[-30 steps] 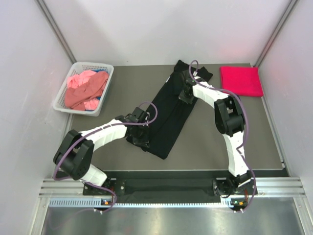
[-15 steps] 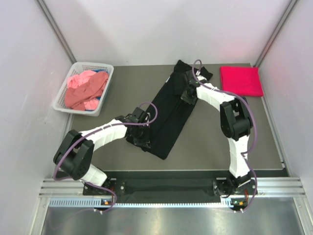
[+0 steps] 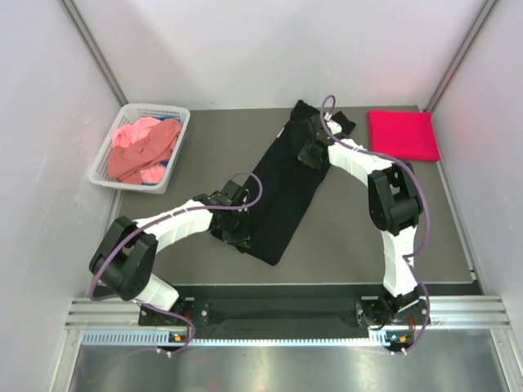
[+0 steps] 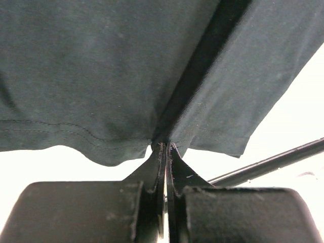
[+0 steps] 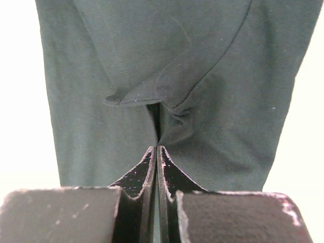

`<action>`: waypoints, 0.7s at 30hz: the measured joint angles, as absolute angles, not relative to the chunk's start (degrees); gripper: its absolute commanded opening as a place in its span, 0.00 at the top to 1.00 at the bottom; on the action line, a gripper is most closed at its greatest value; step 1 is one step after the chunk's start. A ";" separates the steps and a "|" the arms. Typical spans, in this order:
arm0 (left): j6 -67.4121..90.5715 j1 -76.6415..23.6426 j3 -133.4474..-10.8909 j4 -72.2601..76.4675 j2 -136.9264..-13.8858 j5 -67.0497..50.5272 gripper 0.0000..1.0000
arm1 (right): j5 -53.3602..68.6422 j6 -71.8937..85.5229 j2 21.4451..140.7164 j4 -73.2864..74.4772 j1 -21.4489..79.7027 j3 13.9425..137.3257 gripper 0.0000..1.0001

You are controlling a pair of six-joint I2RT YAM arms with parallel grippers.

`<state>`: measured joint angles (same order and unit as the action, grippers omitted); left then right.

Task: Fold and stack the t-shirts
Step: Fold the tshirt

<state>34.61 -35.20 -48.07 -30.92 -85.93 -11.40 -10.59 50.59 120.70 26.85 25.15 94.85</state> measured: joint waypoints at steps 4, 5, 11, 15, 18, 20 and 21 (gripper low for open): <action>34.65 -35.20 -48.07 -31.11 -85.95 -10.41 1.00 | -10.37 50.59 120.70 26.22 25.32 94.78 1.00; 34.68 -35.20 -48.07 -31.16 -85.97 -10.17 1.00 | -10.35 50.59 120.70 26.15 25.34 94.74 1.00; 34.79 -35.20 -48.10 -31.70 -86.02 -9.04 0.91 | -9.76 49.93 121.40 26.35 25.34 94.76 0.84; 34.85 -35.24 -49.58 -34.81 -86.04 -7.03 0.73 | -8.93 48.25 122.10 28.14 25.04 96.97 0.68; 34.06 -35.29 -52.47 -37.06 -85.95 -6.42 0.69 | -8.01 47.11 121.60 28.42 24.16 97.78 0.60; 32.60 -35.70 -54.70 -37.50 -85.36 -6.76 0.68 | -6.92 46.24 120.64 28.29 22.90 97.49 0.58; 31.57 -36.16 -55.61 -37.36 -84.84 -7.16 0.67 | -6.20 45.95 119.85 27.79 21.98 96.92 0.57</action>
<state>31.57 -36.16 -55.61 -37.36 -84.84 -7.16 -6.20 45.95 119.85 27.79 21.98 96.92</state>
